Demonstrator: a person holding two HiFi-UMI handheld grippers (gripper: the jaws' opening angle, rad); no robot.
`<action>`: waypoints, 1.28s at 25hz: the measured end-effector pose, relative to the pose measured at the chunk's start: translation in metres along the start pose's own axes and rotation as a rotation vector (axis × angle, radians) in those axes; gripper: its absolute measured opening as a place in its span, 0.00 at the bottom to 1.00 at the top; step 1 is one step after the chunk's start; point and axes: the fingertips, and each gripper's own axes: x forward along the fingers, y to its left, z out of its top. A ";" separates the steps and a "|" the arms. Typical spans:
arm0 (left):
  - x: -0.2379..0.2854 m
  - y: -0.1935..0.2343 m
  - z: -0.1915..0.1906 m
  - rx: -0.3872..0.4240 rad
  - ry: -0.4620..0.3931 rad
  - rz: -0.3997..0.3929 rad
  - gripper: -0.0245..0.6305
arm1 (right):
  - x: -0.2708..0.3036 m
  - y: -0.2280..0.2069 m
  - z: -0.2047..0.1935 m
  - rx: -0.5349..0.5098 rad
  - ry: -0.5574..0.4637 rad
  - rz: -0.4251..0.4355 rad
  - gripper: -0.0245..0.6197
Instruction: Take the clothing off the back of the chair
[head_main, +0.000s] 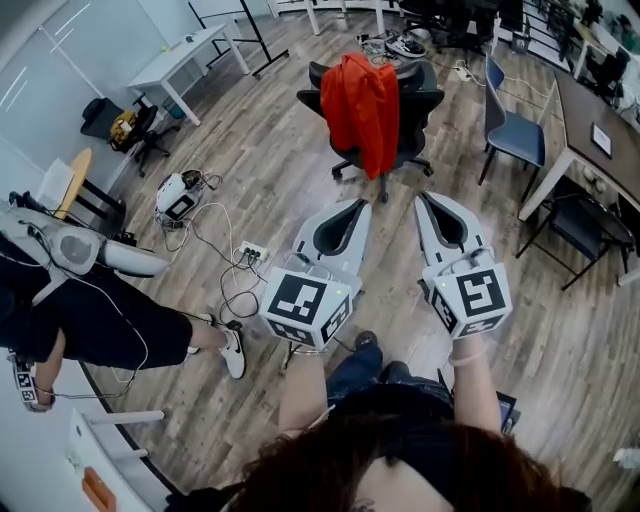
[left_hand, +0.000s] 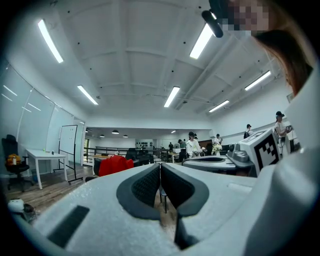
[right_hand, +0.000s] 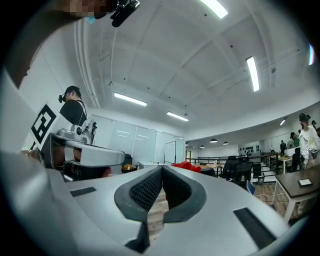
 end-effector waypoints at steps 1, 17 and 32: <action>0.001 0.006 -0.002 -0.013 -0.001 0.000 0.06 | 0.005 -0.001 -0.001 0.010 0.000 -0.005 0.01; 0.043 0.096 -0.012 -0.021 -0.018 -0.079 0.07 | 0.098 -0.013 -0.012 0.039 -0.011 -0.072 0.05; 0.068 0.122 -0.012 -0.051 -0.034 -0.157 0.08 | 0.128 -0.024 -0.017 0.049 0.000 -0.122 0.10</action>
